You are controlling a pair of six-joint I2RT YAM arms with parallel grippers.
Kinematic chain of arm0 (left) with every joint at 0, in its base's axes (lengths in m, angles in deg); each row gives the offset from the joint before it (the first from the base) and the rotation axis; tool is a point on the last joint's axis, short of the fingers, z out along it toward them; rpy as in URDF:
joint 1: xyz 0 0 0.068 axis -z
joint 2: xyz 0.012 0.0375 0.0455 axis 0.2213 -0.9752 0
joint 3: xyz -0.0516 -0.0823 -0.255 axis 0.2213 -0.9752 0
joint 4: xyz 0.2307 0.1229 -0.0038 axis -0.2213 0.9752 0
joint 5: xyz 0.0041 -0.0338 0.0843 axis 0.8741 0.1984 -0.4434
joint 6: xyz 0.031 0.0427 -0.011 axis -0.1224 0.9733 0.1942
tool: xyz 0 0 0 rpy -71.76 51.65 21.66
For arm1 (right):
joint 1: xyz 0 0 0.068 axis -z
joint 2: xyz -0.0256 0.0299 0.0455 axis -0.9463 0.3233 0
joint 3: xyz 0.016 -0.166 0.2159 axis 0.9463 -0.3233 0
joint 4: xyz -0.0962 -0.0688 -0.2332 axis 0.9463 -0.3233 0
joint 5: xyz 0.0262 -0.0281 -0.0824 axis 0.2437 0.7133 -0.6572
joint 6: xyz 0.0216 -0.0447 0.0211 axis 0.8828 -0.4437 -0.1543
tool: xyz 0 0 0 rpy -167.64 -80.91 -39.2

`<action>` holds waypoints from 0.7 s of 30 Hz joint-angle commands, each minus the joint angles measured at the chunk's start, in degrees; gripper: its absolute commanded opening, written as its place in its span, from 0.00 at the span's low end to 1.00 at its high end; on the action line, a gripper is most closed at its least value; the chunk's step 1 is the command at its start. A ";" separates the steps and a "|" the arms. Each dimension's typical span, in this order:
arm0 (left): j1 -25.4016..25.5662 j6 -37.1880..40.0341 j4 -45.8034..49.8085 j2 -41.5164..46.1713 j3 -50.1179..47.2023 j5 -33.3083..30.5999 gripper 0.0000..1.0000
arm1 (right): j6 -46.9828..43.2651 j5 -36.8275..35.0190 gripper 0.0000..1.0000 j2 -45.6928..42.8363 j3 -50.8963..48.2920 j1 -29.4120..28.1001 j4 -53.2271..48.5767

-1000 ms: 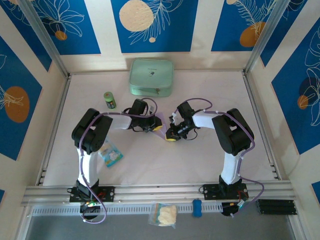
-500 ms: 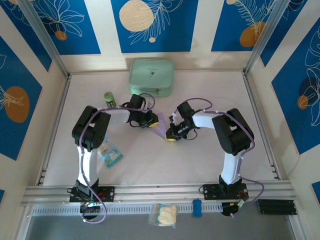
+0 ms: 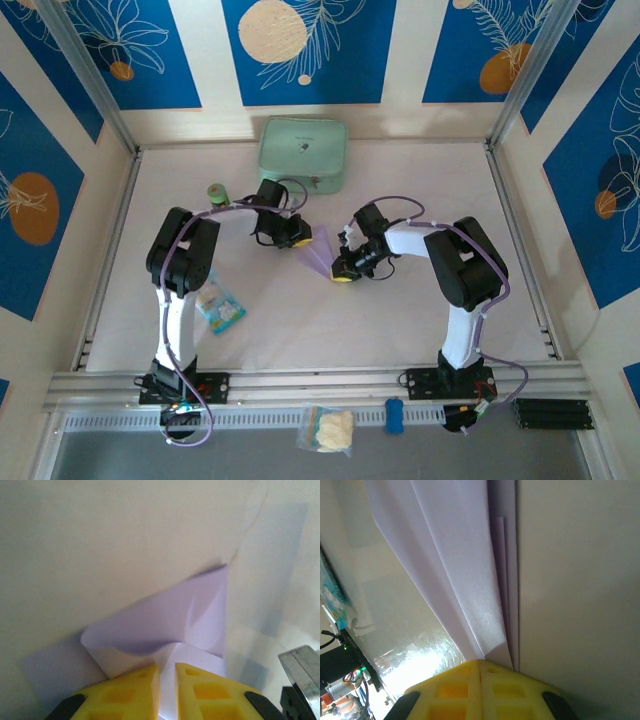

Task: Fold a paper plane with a square sheet of paper (pick it up from the middle)
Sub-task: Fourth fold the wing at the center of the table.

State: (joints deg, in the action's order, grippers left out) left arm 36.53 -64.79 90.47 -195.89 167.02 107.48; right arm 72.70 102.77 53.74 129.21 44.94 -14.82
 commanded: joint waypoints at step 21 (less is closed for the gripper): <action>1.77 -0.93 0.37 12.92 -3.70 -11.40 0.18 | -0.39 -7.88 0.05 3.33 -2.79 0.62 -9.38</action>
State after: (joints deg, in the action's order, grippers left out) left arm 36.01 -61.56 95.08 -185.62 167.30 95.24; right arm 72.70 102.83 53.72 129.21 45.12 -15.52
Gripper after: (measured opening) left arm 0.187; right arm 0.055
